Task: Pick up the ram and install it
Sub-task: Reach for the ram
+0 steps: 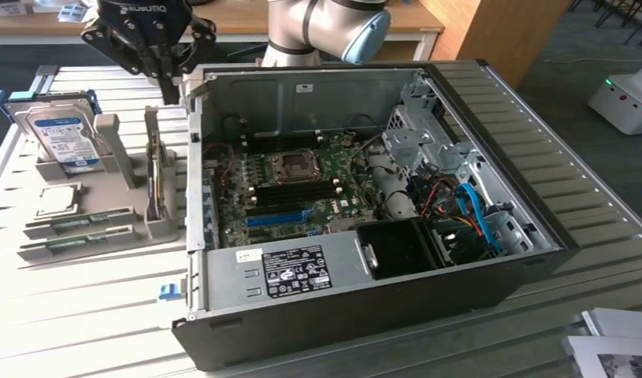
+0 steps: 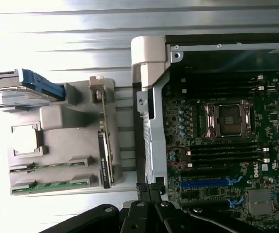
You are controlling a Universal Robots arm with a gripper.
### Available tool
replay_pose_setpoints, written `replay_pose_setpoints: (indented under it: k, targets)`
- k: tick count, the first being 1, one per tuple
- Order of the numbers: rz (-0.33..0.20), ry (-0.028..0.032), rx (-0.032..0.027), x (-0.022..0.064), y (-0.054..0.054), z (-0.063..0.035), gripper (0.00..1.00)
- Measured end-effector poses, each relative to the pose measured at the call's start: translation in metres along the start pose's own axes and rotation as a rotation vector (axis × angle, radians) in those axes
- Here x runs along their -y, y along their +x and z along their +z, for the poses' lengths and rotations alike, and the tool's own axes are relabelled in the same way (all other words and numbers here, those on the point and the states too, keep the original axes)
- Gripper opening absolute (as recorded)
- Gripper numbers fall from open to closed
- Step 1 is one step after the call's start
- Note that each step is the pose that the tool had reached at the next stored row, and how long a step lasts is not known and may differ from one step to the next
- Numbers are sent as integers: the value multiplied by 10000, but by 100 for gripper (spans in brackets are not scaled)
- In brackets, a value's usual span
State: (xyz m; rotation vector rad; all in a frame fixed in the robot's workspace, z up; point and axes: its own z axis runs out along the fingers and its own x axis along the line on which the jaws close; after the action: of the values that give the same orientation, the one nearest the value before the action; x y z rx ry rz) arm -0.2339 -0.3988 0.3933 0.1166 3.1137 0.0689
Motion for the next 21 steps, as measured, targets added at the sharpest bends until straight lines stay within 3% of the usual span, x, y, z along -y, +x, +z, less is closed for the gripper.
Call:
replay_pose_setpoints:
  k: [21]
  targets:
    - [0,0,0,35,477,-13,10]
